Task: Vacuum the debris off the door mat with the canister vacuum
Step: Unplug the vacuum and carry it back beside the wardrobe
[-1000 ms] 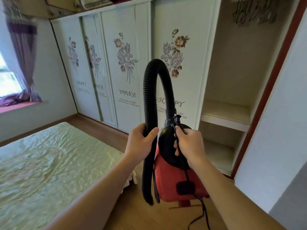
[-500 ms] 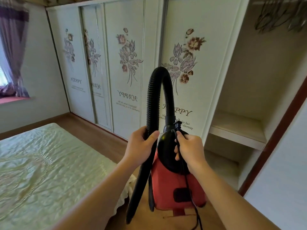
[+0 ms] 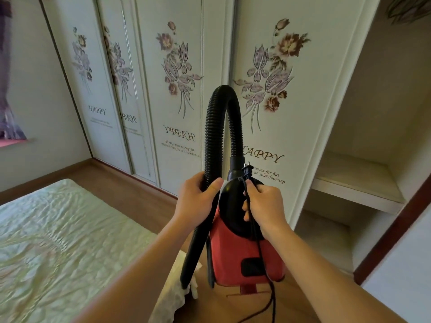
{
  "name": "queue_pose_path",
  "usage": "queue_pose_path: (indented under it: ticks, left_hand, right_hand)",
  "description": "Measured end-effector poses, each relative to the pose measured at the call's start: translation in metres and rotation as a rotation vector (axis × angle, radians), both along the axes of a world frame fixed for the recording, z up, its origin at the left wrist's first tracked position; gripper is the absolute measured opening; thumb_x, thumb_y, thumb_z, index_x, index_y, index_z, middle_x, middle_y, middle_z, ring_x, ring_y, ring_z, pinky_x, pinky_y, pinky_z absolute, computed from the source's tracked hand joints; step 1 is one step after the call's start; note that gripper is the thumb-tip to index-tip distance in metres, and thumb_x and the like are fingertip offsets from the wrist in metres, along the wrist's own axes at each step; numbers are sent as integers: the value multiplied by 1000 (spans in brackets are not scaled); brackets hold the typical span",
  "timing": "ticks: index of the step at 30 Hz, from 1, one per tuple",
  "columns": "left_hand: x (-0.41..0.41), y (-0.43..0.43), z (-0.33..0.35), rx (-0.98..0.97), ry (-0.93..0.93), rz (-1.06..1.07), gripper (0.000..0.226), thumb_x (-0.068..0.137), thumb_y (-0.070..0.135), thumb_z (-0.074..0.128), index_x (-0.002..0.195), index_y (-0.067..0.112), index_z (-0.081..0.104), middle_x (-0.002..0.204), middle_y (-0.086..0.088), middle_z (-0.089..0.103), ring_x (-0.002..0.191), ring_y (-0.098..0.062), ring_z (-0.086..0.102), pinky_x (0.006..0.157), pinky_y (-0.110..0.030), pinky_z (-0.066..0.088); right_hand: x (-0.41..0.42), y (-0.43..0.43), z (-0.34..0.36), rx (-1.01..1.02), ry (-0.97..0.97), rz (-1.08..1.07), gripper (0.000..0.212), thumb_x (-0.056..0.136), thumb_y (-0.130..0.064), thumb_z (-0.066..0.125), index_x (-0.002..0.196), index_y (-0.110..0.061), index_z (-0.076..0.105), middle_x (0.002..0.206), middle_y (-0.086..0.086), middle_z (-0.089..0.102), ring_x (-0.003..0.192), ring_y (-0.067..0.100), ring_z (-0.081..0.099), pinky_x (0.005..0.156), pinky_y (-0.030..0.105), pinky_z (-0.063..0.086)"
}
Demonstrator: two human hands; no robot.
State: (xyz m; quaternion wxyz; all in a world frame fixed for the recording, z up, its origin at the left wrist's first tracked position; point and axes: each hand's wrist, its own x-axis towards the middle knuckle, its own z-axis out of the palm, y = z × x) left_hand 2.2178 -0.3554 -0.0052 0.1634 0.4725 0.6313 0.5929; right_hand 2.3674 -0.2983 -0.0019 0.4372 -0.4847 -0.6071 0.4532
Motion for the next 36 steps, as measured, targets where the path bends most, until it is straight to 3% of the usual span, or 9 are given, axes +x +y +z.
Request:
queue_pose_path:
  ticks: [10, 19, 25, 29, 36]
  left_hand:
    - [-40, 124, -10, 8, -16, 116, 23, 95, 31, 68, 88, 9, 67, 83, -23, 69, 78, -44, 67, 72, -62, 57]
    - [-49, 253, -3, 55, -20, 251, 15, 96, 24, 69, 90, 10, 68, 82, -19, 71, 76, -39, 68, 71, -60, 56]
    - [-66, 308, -8, 75, -71, 278, 23, 90, 36, 69, 89, 13, 68, 83, -18, 71, 75, -42, 68, 68, -62, 57]
    - [-92, 336, -14, 87, -77, 293, 14, 95, 24, 68, 91, 10, 69, 84, -20, 71, 77, -42, 68, 71, -63, 56]
    - [-168, 386, -29, 122, -91, 338, 10, 94, 25, 69, 92, 16, 71, 82, -13, 72, 77, -34, 70, 74, -56, 59]
  right_hand:
    - [-47, 142, -16, -53, 66, 140, 44, 104, -31, 53, 75, -1, 68, 52, 8, 62, 39, 25, 54, 44, 29, 46]
    - [-69, 285, -2, 25, 1, 284, 45, 105, -33, 53, 78, 1, 67, 53, 8, 64, 38, 25, 56, 45, 33, 50]
    - [-86, 346, 1, 80, -48, 313, 43, 104, -32, 53, 77, -2, 68, 54, 8, 65, 36, 23, 56, 44, 29, 48]
    - [-113, 378, -2, 58, -54, 339, 42, 104, -31, 53, 78, -1, 68, 53, 8, 64, 36, 22, 56, 44, 31, 50]
    - [-197, 428, -19, 68, -80, 375, 46, 104, -33, 52, 75, -1, 67, 53, 7, 65, 38, 23, 58, 50, 35, 54]
